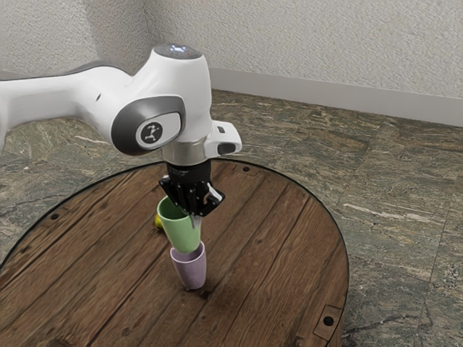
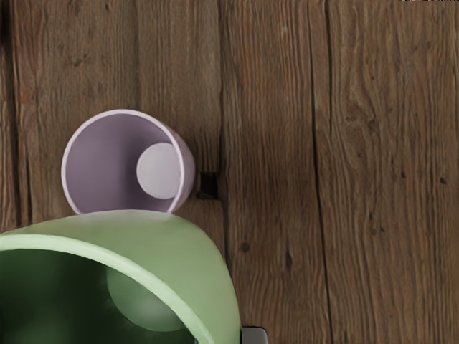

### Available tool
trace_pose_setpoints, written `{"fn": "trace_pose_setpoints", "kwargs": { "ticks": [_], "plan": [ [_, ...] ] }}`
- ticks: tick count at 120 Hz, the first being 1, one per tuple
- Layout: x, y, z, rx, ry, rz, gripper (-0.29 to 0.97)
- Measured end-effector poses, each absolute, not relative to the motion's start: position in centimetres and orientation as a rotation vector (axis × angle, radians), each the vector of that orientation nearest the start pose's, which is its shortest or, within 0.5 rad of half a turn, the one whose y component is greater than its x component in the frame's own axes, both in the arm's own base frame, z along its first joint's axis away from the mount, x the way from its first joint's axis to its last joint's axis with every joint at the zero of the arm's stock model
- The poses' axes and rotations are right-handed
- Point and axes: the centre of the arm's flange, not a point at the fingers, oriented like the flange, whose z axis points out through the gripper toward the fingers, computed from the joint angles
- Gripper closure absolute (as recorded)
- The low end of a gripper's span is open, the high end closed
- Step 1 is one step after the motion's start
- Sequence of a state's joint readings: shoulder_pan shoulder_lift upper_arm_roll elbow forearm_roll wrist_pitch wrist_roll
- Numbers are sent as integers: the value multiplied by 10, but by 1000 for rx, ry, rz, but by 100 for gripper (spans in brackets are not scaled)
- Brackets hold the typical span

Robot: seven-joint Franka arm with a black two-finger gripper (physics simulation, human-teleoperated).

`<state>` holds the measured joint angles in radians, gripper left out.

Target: Place the left cup onto the right cup

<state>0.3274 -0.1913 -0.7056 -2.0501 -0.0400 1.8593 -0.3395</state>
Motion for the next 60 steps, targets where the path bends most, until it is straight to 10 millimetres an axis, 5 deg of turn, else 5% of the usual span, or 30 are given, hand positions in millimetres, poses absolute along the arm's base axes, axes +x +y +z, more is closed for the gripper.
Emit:
{"fn": "trace_pose_setpoints", "kwargs": {
  "ticks": [60],
  "plan": [
    [489, -191, 486, -3046, -44, 25, 78]
  ]
}}
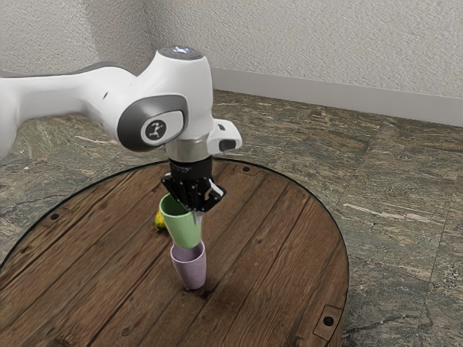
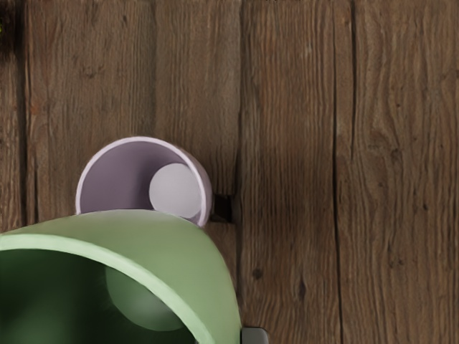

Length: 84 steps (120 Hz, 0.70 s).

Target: Place the left cup onto the right cup

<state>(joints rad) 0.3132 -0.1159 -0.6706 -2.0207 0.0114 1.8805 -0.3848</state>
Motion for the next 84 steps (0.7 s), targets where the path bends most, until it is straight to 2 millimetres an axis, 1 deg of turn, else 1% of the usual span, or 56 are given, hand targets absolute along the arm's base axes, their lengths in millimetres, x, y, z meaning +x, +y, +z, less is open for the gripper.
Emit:
{"fn": "trace_pose_setpoints", "kwargs": {
  "ticks": [15, 32, 61, 74, 84],
  "plan": [
    [495, -183, 481, -3038, -63, 31, 78],
    [503, -181, 464, -3047, -62, 65, 78],
    [515, -175, 442, -3052, -60, 83, 78],
    [519, -171, 435, -3053, -71, 91, 78],
    [522, -163, 431, -3052, -90, 96, 78]
  ]
}}
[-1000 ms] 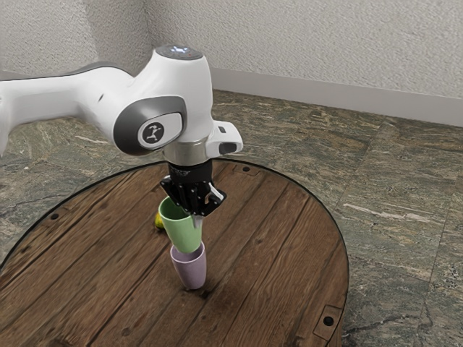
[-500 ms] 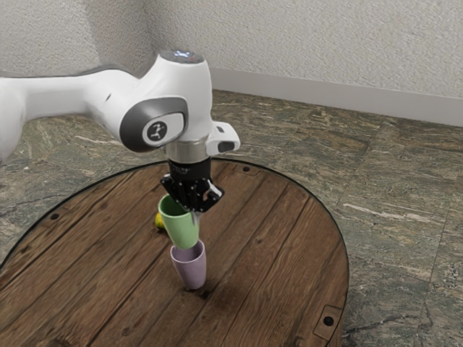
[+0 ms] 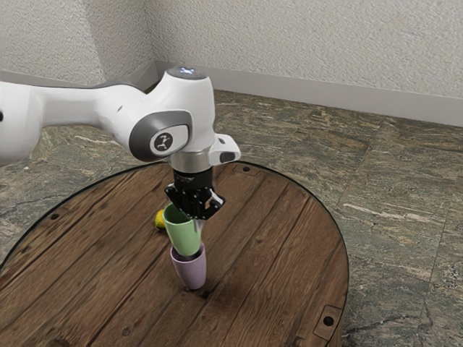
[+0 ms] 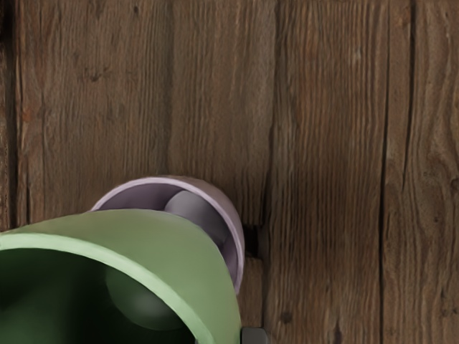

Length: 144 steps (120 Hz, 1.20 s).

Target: Place the left cup onto the right cup

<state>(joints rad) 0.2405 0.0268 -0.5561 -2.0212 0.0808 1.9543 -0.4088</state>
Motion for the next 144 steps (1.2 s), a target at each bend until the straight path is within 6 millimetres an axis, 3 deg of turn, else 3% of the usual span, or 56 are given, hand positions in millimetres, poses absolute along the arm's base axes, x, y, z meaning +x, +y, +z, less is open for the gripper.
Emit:
{"fn": "trace_pose_setpoints", "kwargs": {
  "ticks": [33, 74, 95, 104, 120, 129, 144],
  "plan": [
    [535, -122, 414, -3053, -210, 131, 79],
    [533, -145, 408, -3081, -166, 116, 78],
    [532, -149, 412, -3102, -194, 111, 41],
    [530, -152, 428, -3106, -203, 73, 29],
    [526, -162, 484, -3107, -215, -30, 16],
    [524, -177, 517, -3114, -186, -54, 11],
    [514, -205, 550, -3119, -65, -35, 6]
  ]
}}
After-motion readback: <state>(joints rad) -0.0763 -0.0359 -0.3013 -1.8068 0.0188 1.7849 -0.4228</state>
